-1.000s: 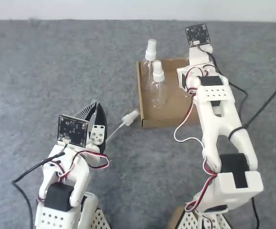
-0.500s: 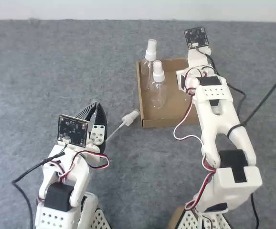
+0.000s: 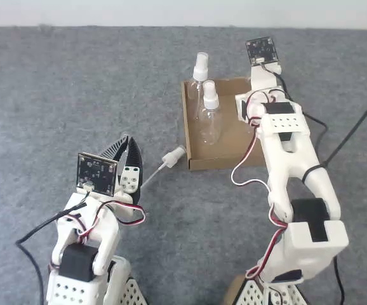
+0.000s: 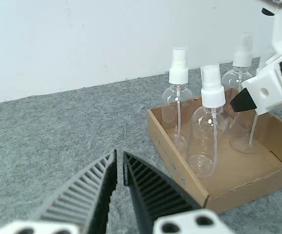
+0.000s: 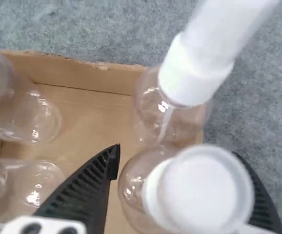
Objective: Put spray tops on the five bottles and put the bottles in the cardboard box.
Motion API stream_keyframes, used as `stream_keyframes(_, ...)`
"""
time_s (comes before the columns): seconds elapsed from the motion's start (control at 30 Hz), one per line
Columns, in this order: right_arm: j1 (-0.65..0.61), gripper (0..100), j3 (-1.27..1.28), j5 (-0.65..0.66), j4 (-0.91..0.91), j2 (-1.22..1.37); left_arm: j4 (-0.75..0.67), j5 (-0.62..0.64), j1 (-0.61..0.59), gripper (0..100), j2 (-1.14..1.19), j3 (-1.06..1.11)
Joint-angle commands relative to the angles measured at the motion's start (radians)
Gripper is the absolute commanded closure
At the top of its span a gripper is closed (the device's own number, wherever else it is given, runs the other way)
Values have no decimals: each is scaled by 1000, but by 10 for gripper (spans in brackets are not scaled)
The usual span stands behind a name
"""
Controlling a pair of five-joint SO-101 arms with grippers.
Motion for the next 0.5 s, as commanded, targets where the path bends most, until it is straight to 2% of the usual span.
stream_keyframes(0.0,-10,707,-55,-3,-12,-15,-25,0,-3,988,3,-7)
stream_keyframes(0.3,-10,706,-92,-8,4,-88,-26,0,-3,988,6,-7)
stream_keyframes(0.47,-8,706,-135,-9,130,-203,-28,0,-3,988,6,-7)
